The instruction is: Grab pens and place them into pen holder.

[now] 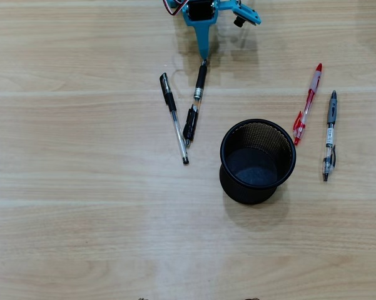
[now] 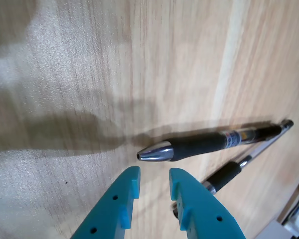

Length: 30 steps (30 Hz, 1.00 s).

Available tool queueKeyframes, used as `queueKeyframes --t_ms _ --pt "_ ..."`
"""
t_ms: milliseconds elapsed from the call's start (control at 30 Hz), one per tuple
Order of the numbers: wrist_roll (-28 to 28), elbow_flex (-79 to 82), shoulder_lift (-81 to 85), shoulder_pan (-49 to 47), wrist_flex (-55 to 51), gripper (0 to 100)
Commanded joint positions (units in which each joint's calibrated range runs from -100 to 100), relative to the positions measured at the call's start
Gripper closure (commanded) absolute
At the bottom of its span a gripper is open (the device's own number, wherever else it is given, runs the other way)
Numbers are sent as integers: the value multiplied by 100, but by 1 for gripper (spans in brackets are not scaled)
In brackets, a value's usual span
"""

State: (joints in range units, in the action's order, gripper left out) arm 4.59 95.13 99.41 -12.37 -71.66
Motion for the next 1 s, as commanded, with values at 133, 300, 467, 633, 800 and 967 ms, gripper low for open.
queueKeyframes --t_ms 133,300,467,633,800,967 --pt "-15 -246 -8 43 -298 93" --pt "-15 -246 -8 43 -298 93" --pt "-4 -246 -8 92 -298 93" --pt "-4 -246 -8 140 -298 93" --pt "-4 -246 -8 148 -298 93" --pt "6 -301 -17 334 -281 92"
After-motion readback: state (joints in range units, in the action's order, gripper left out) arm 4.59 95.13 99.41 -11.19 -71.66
